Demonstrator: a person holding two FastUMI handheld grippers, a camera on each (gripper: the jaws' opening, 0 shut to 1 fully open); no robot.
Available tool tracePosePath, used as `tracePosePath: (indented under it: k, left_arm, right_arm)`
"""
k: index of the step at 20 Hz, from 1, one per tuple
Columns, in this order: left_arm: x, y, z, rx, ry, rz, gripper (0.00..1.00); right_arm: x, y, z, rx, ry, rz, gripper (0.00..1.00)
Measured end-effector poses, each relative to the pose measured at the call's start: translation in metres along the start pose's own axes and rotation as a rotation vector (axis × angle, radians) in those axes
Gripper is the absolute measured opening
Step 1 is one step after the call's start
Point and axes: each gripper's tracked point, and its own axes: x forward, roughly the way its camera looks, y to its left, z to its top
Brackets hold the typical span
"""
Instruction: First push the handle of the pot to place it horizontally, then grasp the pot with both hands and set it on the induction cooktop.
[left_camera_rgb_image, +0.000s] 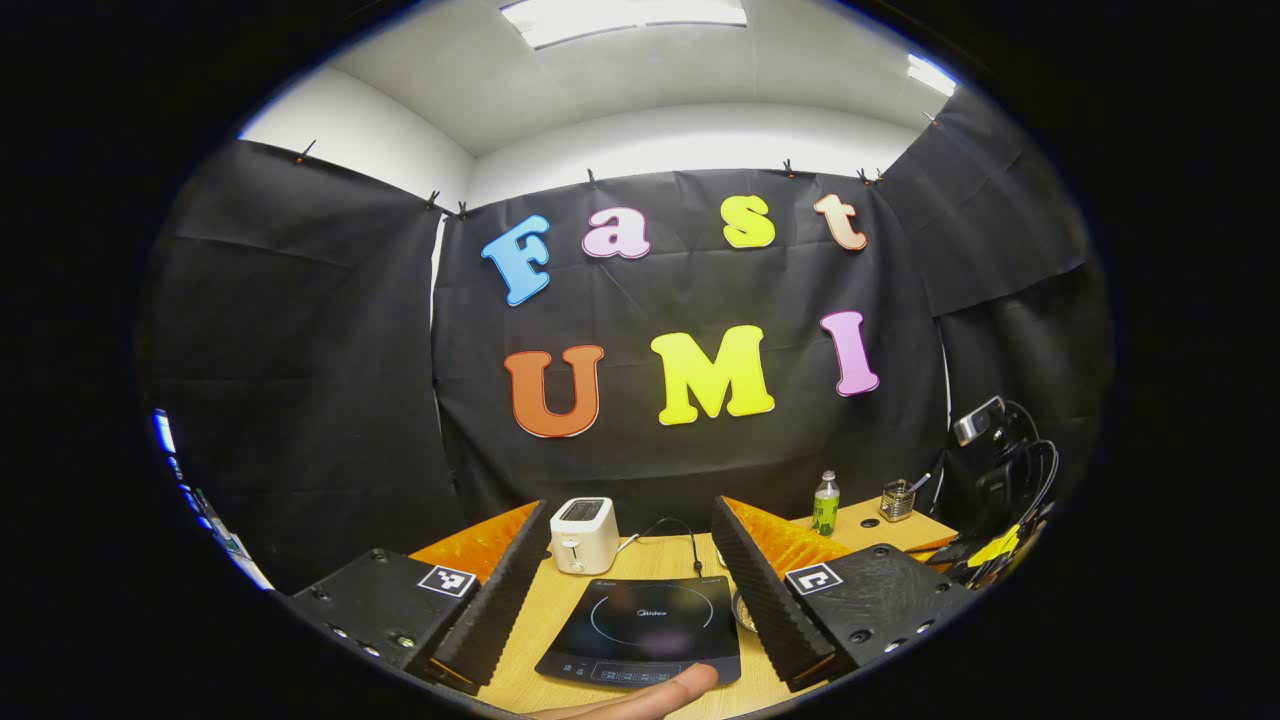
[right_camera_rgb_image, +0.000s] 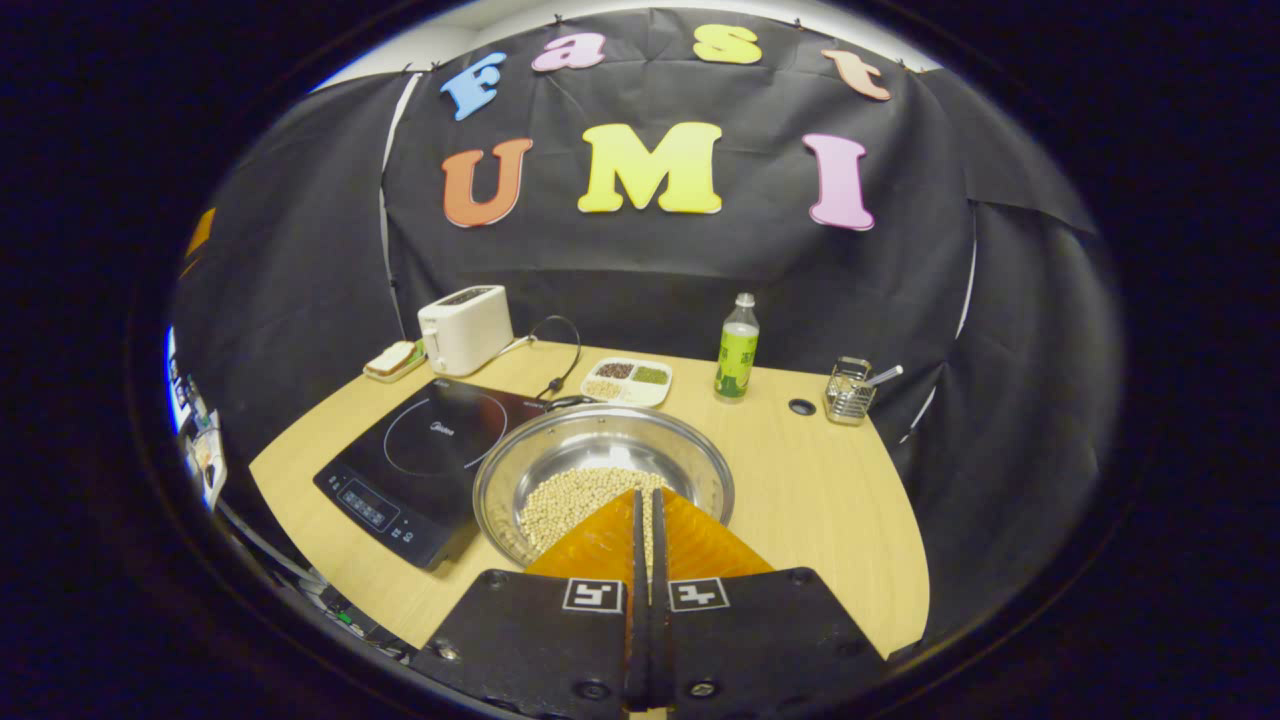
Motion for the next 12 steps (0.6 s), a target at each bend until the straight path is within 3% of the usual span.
tracePosePath:
  k: [2, 12]
  left_arm:
    - [0.0, 0.001, -0.001, 0.006, 0.001, 0.0, 0.97]
    - [0.001, -0.002, -0.007, 0.001, 0.011, -0.009, 0.97]
  right_arm:
    - [0.009, 0.006, -0.022, -0.004, 0.077, 0.028, 0.07]
    - [0.031, 0.029, -0.098, -0.046, 0.327, 0.127, 0.0]
